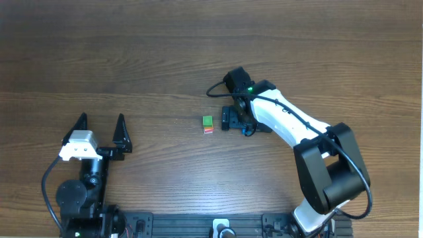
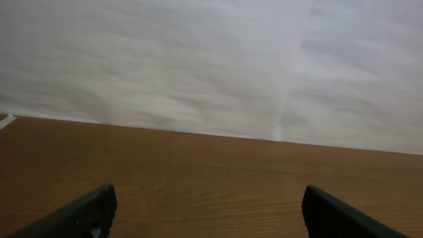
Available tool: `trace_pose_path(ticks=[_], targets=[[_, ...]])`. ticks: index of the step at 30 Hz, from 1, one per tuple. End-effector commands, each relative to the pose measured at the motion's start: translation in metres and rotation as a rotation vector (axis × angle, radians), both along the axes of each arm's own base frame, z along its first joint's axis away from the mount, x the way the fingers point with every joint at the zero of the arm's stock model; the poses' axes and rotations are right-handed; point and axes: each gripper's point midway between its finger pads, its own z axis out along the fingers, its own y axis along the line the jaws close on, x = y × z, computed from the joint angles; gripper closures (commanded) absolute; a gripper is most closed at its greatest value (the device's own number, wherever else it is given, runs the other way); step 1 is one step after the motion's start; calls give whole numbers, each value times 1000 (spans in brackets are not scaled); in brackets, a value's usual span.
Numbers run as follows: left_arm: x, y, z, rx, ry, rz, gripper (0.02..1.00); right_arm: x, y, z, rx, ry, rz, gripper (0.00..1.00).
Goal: Stack Cubes
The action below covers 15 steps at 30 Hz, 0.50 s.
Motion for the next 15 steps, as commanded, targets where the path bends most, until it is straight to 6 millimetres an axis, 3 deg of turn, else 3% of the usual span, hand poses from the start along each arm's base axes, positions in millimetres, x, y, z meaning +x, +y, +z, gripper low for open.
trace_pose_path(ticks=[1,7,15], targets=[[0,0,0,18,-8,0,112,0,-3,-7,-2,15,-16,25],[0,0,0,18,-8,0,112,0,-5,-12,-8,26,-22,60],[0,0,0,18,-8,0,112,0,-5,-15,-11,32,-22,222]])
